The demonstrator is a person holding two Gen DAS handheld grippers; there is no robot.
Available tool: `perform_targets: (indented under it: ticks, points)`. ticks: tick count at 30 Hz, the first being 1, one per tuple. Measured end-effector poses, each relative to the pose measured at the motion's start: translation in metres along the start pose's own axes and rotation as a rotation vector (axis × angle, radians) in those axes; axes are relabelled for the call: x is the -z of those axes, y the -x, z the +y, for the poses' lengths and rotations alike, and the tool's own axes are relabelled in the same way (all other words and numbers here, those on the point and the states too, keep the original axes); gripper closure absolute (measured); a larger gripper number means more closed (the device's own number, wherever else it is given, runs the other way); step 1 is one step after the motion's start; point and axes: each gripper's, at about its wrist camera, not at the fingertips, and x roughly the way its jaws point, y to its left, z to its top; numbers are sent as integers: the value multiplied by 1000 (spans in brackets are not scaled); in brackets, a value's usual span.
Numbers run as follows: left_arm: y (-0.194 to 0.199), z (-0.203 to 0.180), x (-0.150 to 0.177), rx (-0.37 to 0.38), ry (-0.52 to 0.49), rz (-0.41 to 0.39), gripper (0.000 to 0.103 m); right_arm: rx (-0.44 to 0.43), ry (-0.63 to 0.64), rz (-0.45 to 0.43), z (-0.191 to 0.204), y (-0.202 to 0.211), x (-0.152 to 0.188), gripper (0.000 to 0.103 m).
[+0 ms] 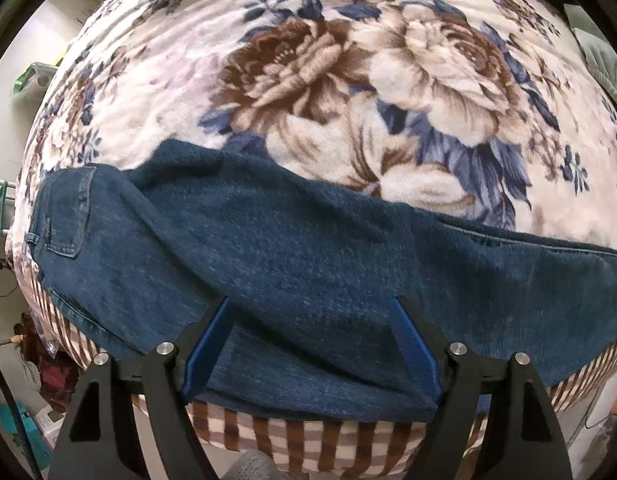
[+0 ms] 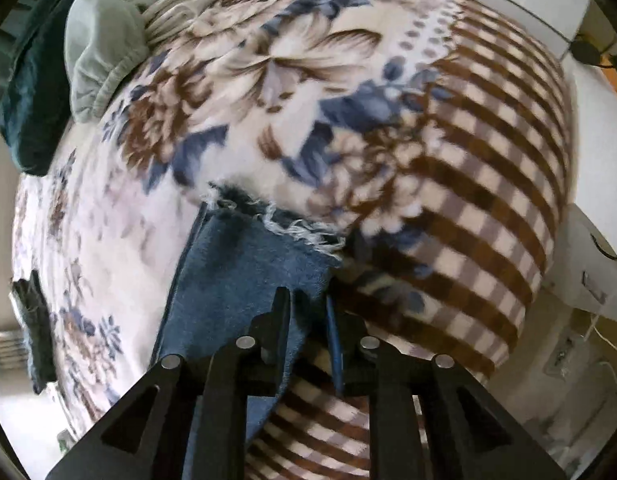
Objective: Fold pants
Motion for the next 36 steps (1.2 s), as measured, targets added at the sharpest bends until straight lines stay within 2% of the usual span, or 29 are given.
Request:
perform_targets:
  ticks: [2, 4, 7, 11, 12, 14, 19, 21, 23, 24, 25, 26, 28, 31, 33, 36]
  points:
    - [-3, -2, 1, 4, 0, 7, 24, -16, 16, -14, 4, -3, -3, 84]
    - [-2, -4, 2, 4, -3, 4, 24, -1, 42, -57, 11, -2, -3, 99]
    - [3, -4, 1, 5, -12, -13, 24, -19, 79, -144, 30, 19, 2, 99]
    - [7, 2, -2, -1, -8, -36, 24, -143, 145, -307, 58, 78, 13, 99]
    - [7, 4, -3, -2, -4, -38, 24, -164, 168, -333, 63, 86, 13, 99]
    - [6, 9, -6, -4, 10, -36, 24, -146, 181, -333, 65, 78, 9, 99]
    - [5, 17, -4, -6, 21, -42, 24, -9, 97, -148, 32, 3, -6, 98]
    - [7, 24, -2, -5, 27, -60, 24, 27, 51, -51, 18, -19, -7, 94]
    - [10, 36, 2, 13, 45, -80, 24, -24, -10, 5, 10, -19, -5, 77]
    - [10, 42, 2, 18, 51, -82, 24, -39, -28, 9, 11, -13, 0, 55]
    - [11, 50, 4, 21, 66, -80, 24, -43, -30, -1, 15, -4, 6, 39]
    - [11, 66, 6, 33, 94, -75, 24, -46, -25, -13, 21, 3, 14, 38]
    - [13, 89, 10, 49, 142, -70, 24, -53, 19, -9, 45, 16, 39, 38]
    - [14, 154, 16, 44, 239, -62, 24, -68, 135, 64, 96, 18, 92, 38]
    - [13, 194, 19, 32, 292, -62, 24, -86, 222, 139, 136, 12, 139, 38]
    - [11, 276, 22, 15, 372, -68, 24, -127, 302, 273, 189, -5, 222, 38]
